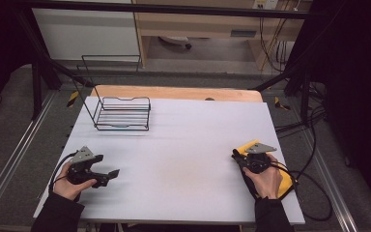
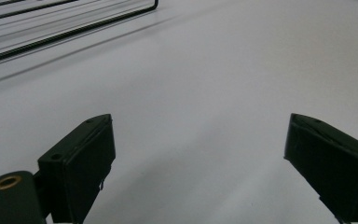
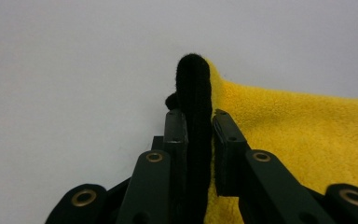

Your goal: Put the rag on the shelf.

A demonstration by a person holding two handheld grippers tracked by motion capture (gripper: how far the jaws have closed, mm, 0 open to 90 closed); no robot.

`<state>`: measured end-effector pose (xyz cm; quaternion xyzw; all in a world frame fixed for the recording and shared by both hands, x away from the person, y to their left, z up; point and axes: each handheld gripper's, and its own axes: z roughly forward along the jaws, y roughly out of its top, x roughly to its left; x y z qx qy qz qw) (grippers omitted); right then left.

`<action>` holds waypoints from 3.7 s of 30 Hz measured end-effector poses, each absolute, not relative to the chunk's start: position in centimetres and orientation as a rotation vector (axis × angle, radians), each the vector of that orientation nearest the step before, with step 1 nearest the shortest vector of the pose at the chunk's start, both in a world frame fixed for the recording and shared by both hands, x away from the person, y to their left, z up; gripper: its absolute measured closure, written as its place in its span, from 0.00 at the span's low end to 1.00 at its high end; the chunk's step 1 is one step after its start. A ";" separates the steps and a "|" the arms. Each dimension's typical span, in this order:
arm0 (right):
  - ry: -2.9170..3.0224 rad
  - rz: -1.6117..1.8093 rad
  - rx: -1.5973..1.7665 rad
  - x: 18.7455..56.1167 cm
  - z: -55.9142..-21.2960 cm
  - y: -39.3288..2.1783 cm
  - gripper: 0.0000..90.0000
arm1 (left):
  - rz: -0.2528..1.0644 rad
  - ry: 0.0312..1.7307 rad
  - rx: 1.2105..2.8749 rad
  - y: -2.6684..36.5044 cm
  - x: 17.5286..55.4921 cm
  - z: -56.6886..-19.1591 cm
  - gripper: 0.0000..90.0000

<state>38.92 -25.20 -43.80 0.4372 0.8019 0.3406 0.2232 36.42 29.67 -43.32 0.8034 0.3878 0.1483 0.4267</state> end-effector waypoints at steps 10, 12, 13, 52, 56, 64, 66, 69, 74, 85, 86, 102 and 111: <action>2.254 1.069 1.165 38.2 -42.3 -23.5 0.87 | 0.374 0.976 2.004 29.7 36.5 -43.3 0.10; 2.272 1.124 1.155 38.0 -41.9 -22.3 0.87 | 0.376 0.976 2.004 29.7 36.5 -43.3 0.10; 2.272 1.124 1.155 38.0 -41.9 -22.3 0.87 | 0.377 0.978 2.004 29.7 36.5 -43.3 0.10; 2.470 1.179 1.022 42.8 -43.8 -1.1 0.86 | 0.393 0.986 2.009 29.8 36.5 -43.4 0.09; 2.482 1.164 1.008 43.0 -44.3 -0.6 0.86 | 0.392 0.985 2.009 29.8 36.5 -43.4 0.09; 2.521 1.213 0.929 42.6 -43.7 -0.9 0.53 | 0.393 0.980 2.010 29.8 36.4 -43.4 0.09; 2.514 1.178 0.882 42.2 -42.8 -1.6 0.44 | 0.393 0.981 2.010 29.8 36.4 -43.4 0.09; 2.490 1.181 0.895 41.8 -41.7 -3.3 0.40 | 0.390 0.982 2.010 29.7 36.4 -43.4 0.09; 2.461 1.140 0.920 41.5 -41.1 -7.9 0.39 | 0.381 0.979 2.014 29.3 36.3 -43.4 0.09; 2.444 1.064 1.101 41.5 -44.4 -17.0 0.51 | 0.363 0.971 2.032 28.4 36.3 -43.5 0.10; 2.445 1.090 1.111 41.5 -44.6 -17.1 0.53 | 0.361 0.976 2.024 28.3 36.3 -43.5 0.10; 2.474 1.158 1.209 40.4 -44.7 -17.0 0.94 | 0.298 1.087 1.921 23.1 38.8 -42.6 0.25; 2.446 1.144 1.166 39.7 -44.6 -17.1 0.89 | 0.233 1.180 1.911 18.3 41.7 -44.2 0.36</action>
